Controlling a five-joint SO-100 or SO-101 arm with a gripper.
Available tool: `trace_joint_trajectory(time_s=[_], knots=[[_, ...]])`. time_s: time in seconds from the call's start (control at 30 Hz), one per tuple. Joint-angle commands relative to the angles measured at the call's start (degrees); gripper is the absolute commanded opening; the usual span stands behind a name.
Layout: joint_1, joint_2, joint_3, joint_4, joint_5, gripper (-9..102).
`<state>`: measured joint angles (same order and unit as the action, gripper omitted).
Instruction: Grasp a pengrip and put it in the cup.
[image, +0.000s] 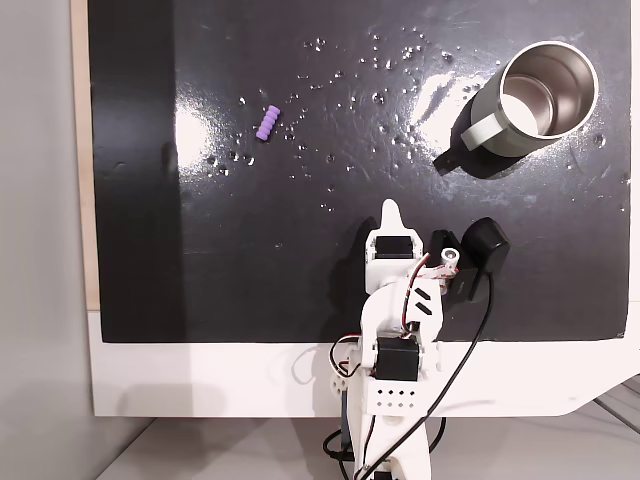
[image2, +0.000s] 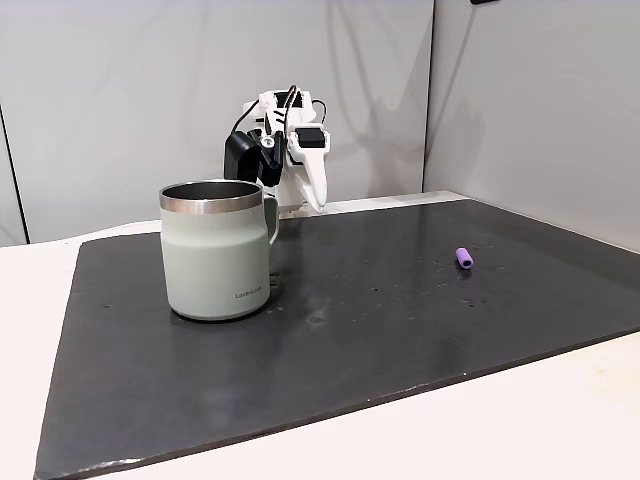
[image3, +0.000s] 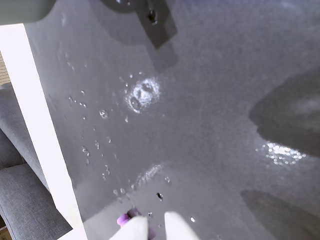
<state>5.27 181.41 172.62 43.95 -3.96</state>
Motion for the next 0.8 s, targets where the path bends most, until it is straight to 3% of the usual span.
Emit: trace_joint_trajectory(time_s=[0.0, 0.53, 0.63, 0.77], knots=[[-1.41, 0.7, -0.44, -1.49, -0.44, 0], [-1.58, 0.7, -2.02, -0.79, -0.62, 0], [-1.76, -4.04, -10.28, 0.97, -0.62, 0], [-3.6, -28.83, -31.55, 3.16, 0.0, 0]])
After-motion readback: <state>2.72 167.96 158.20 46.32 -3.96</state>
